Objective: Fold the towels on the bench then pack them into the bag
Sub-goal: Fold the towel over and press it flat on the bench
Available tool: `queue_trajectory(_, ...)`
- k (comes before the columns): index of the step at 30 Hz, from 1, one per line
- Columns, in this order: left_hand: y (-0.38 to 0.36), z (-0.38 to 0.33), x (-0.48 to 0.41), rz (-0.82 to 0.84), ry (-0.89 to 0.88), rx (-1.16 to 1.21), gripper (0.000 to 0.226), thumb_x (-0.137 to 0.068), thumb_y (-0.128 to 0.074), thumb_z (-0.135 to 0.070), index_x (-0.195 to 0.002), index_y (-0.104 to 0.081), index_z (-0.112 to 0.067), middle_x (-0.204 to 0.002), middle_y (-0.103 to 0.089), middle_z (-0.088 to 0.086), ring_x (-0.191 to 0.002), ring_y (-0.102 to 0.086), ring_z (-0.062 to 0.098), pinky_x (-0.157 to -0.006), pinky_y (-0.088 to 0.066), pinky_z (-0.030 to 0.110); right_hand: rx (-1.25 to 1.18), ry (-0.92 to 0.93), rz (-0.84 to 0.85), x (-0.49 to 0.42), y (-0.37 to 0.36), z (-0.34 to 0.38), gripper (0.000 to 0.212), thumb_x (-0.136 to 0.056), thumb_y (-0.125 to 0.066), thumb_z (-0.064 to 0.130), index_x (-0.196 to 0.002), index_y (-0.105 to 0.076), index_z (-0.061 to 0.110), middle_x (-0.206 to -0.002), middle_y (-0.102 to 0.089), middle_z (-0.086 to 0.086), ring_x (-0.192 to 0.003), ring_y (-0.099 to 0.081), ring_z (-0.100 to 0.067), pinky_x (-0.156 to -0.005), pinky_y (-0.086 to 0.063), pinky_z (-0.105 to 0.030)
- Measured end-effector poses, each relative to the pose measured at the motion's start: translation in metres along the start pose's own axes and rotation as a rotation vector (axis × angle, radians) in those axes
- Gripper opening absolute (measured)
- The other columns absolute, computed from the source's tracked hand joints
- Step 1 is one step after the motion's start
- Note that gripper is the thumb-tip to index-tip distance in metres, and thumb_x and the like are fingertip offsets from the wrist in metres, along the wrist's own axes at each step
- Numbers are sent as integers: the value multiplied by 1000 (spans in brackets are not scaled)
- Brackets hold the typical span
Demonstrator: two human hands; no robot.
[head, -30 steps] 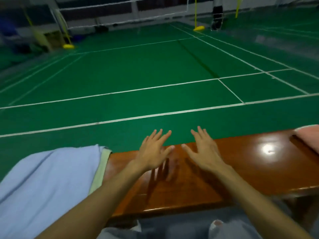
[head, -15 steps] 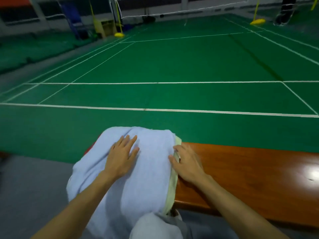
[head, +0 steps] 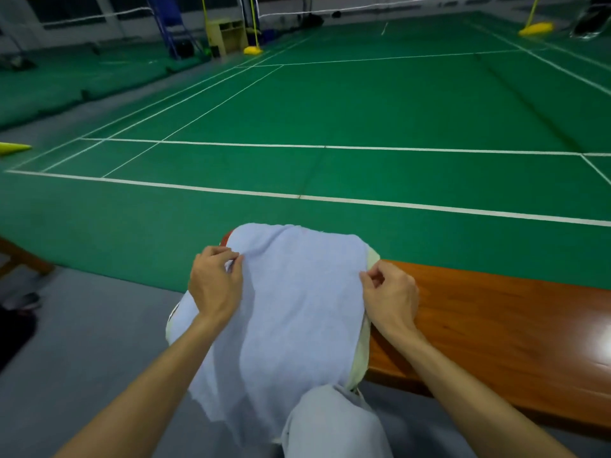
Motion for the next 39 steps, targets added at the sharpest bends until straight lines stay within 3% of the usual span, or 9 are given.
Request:
queue_trajectory(5, 5, -36, 0, 69, -3, 131, 15, -97, -64, -25, -83, -63, -21, -87, -68, -1, -82, -62, 25, -73, -48, 39, -363, -130, -220, -19, 62, -12, 15, -100, -61, 21, -88, -59, 12, -74, -58, 7, -65, -52, -2, -57, -36, -29)
queue_trajectory(10, -39, -103, 32, 294, -232, 64, 15, -102, -54, -22, -87, -56, -20, -94, -62, 7, -90, -54, 31, -77, -45, 45, -439, -378, -223, -46, 89, -78, 15, -108, -44, 23, -99, -46, 11, -86, -51, -7, -74, -47, -22, -65, -36, -35)
queue_trajectory(22, -196, -245, 176, 633, -641, -50, 32, -104, -40, -46, -111, -57, -19, -118, -64, 9, -114, -57, 35, -92, -46, 47, -545, -718, -300, -84, 229, -273, 22, -89, -72, 8, -71, -61, 1, -71, -61, -10, -74, -56, -21, -64, -44, -33)
queue_trajectory(25, -218, -242, 204, 751, -671, -263, 90, -93, -3, -72, -163, -22, -18, -172, -11, 9, -159, -4, 33, -126, -13, 52, -489, -646, -285, -82, 240, -281, 12, -88, -75, 11, -83, -66, 5, -84, -67, -9, -78, -59, -19, -60, -44, -28)
queue_trajectory(27, -226, -242, 212, 754, -636, -272, 96, -88, 7, -76, -165, -5, -20, -172, 7, 7, -158, 13, 30, -126, 2, 52, -438, -611, -202, -82, 238, -286, 54, -85, -81, 17, -130, -56, 1, -119, -67, -11, -101, -65, -23, -80, -53, -33)
queue_trajectory(29, -224, -246, 218, 746, -581, -258, 97, -87, 6, -77, -165, -3, -21, -172, 9, 9, -157, 15, 32, -125, 7, 51, -71, -454, -70, -79, 236, -277, 103, -81, -84, 36, -158, -21, 11, -151, -46, -13, -134, -49, -30, -108, -43, -44)
queue_trajectory(32, -217, -247, 228, 707, -490, -265, 98, -88, 5, -78, -165, -1, -19, -171, 11, 12, -157, 16, 36, -125, 9, 52, 542, -110, 73, -53, 210, -240, 100, -86, -58, 68, -163, -9, 27, -170, -3, -15, -154, -10, -38, -122, -15, -54)
queue_trajectory(36, -206, -237, 235, 660, -398, -259, 100, -89, 1, -78, -164, -7, -13, -171, 3, 17, -157, 10, 39, -126, 4, 56, 615, 205, 484, -5, 153, -220, 88, -86, -3, 88, -161, 7, 43, -169, 22, 4, -155, 22, -24, -125, 7, -55)
queue_trajectory(39, -201, -224, 226, 661, -353, -294, 100, -91, -5, -78, -164, -3, -10, -171, 7, 17, -157, 13, 37, -126, 6, 54, 645, 255, 521, -2, 162, -234, 88, -87, 2, 88, -161, 8, 41, -169, 20, 7, -155, 23, -20, -126, 6, -54)
Point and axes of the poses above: each hand's wrist, its own x-axis away from the middle knuckle, its own y-axis out of the back of the hand, z = x × y, the point moved 5 cm from there along -x, towards the middle knuckle
